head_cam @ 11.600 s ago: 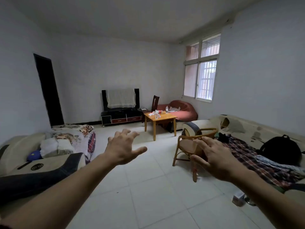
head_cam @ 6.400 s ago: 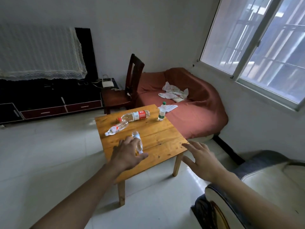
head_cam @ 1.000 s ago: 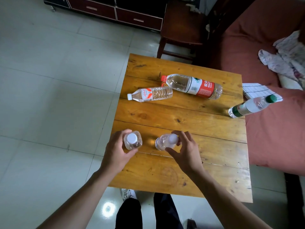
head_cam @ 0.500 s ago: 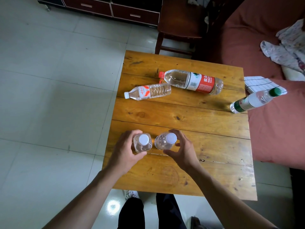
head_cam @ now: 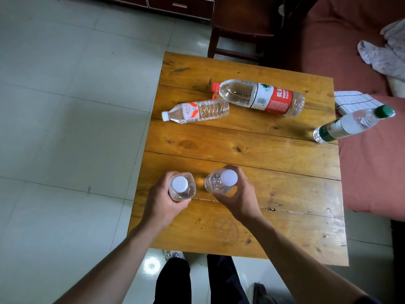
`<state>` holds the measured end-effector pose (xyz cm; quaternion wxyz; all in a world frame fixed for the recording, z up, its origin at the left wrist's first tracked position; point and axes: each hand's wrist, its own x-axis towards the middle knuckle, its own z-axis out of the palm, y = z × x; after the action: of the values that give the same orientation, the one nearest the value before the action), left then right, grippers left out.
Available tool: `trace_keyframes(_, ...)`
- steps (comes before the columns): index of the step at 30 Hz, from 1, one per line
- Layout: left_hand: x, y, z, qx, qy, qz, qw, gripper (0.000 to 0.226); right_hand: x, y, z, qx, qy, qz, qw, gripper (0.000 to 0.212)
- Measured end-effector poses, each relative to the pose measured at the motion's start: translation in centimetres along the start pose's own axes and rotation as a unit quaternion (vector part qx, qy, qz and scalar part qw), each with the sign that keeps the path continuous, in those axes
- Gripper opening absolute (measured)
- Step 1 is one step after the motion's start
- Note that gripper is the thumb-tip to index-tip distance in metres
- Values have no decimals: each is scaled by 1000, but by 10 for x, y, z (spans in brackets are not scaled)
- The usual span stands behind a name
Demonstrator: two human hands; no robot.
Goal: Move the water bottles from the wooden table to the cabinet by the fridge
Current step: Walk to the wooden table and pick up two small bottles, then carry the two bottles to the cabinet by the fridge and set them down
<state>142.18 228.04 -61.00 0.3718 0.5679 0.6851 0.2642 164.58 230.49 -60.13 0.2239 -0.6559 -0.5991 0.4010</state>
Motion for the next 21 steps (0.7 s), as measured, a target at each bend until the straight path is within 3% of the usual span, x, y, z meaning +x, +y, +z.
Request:
trace_keyframes(11, 1, 46, -31, 2, 27, 45, 999, 67, -3, -39, -23, 17, 9, -43, 999, 62)
trace_keyframes(21, -3, 149, -121, -31, 86, 90, 992, 72, -9, -158, -104, 22, 37, -151, 988, 65)
